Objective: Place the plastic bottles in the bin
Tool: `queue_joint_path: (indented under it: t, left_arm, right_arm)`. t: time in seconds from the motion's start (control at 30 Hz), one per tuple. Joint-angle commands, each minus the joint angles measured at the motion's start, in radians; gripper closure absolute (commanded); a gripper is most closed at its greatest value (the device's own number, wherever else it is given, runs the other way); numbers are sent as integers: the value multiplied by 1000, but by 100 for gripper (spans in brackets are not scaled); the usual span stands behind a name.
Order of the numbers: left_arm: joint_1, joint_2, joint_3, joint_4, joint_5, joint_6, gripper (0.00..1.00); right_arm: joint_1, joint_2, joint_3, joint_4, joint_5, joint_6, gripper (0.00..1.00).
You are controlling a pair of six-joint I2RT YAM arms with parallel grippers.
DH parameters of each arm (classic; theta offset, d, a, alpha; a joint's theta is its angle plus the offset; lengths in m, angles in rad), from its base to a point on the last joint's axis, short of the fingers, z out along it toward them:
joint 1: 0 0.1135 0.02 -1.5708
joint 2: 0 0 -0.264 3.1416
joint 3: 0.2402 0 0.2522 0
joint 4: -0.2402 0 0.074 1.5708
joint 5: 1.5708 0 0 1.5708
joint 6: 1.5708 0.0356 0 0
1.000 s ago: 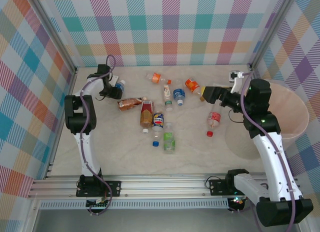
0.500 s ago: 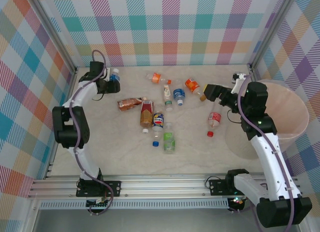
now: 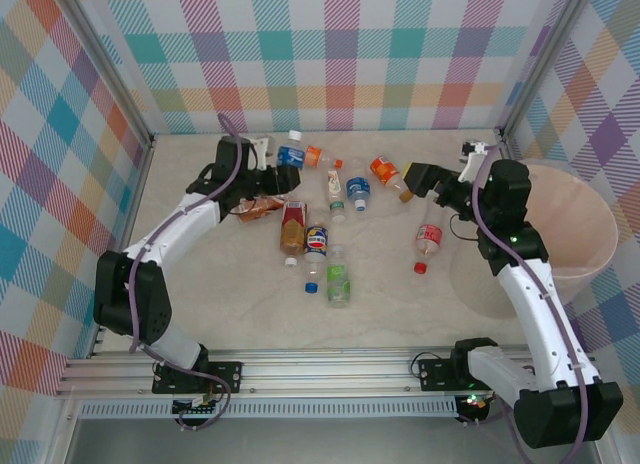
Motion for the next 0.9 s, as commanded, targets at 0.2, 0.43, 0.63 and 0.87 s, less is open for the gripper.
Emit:
queue_joint_path:
  t: [0.2, 0.43, 0.63, 0.87]
  left_arm:
    - [-198, -24, -33, 279, 290, -161, 61]
    - [-272, 7, -7, 393, 414, -196, 61]
    - [-311, 28, 21, 429, 483, -213, 61]
    - [-344, 33, 43, 444, 508, -212, 61]
  right_arm:
    - [33, 55, -8, 83, -86, 36, 0]
    - [70, 92, -1, 133, -190, 46, 0]
    - [105, 112, -10, 256, -290, 81, 0]
    - [151, 147, 18, 227, -264, 50, 1]
